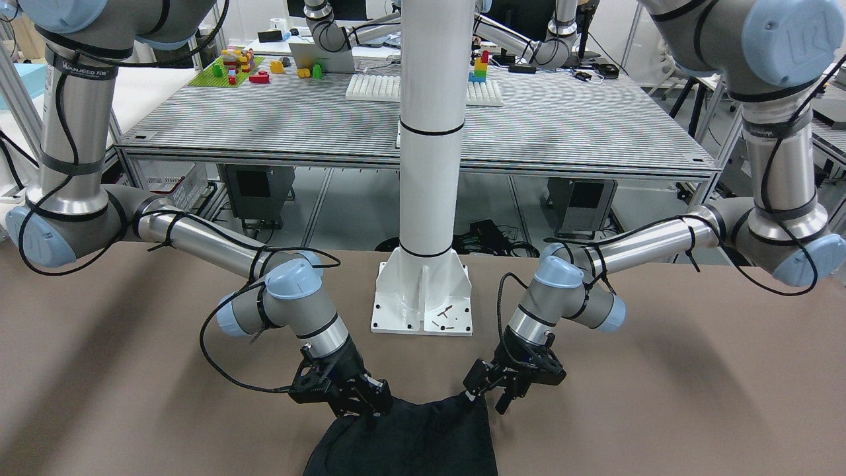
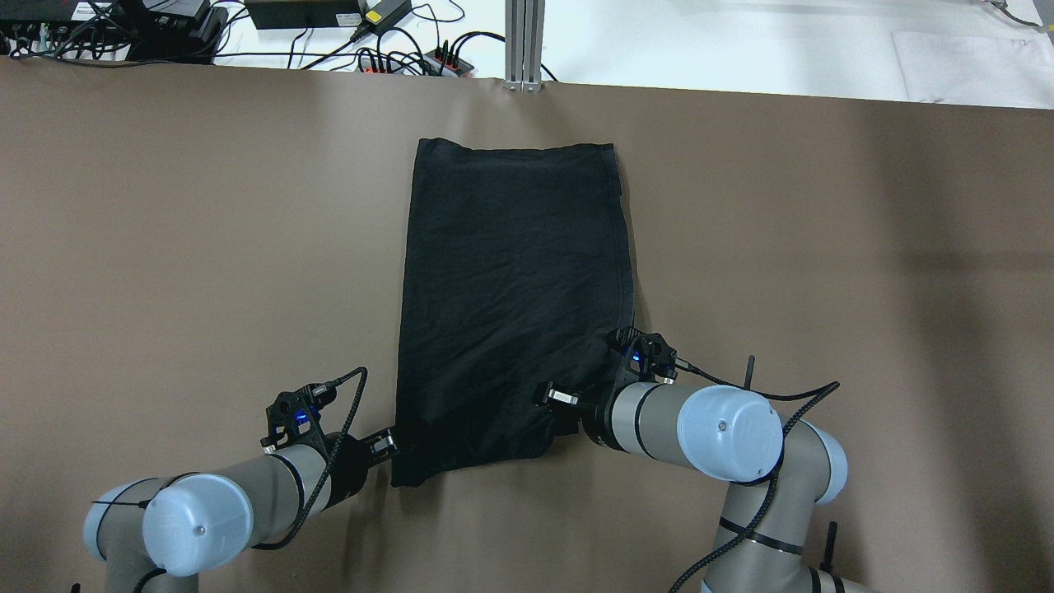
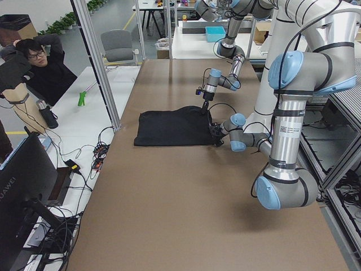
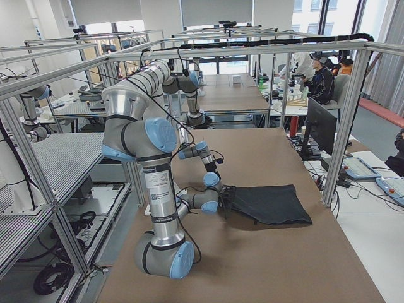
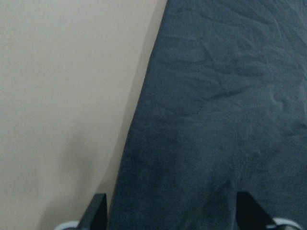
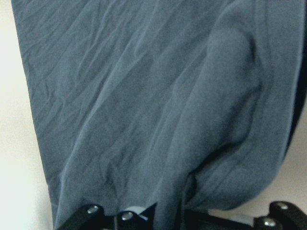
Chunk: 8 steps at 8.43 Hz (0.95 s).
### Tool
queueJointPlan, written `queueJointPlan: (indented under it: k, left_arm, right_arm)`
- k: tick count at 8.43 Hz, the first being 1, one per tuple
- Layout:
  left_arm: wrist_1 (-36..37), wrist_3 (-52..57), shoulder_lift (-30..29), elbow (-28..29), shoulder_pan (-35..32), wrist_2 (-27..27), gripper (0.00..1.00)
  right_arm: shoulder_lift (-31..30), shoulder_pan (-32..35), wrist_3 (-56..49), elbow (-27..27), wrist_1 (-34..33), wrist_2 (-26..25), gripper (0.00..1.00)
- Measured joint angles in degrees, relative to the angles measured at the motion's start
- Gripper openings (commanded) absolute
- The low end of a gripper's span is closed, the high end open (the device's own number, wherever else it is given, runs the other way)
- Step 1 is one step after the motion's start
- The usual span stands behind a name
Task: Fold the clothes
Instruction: 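Grasp the near edge corners with both grippers, pinching the shirt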
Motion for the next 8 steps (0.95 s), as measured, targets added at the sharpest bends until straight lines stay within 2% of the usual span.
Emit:
queueJointPlan:
  k: [4, 8]
  left_arm:
    - [-0.4, -0.1, -1.0, 3.3, 1.1, 0.8, 0.94]
    - [-0.1, -0.1, -0.5, -0.2, 2.0, 1.2, 0.94]
  right_arm:
    - [-0.1, 0.1, 0.0, -0.1, 0.0, 0.0, 0.00]
    - [-0.1, 0.3, 0.0, 0.0, 0.0, -0.1, 0.00]
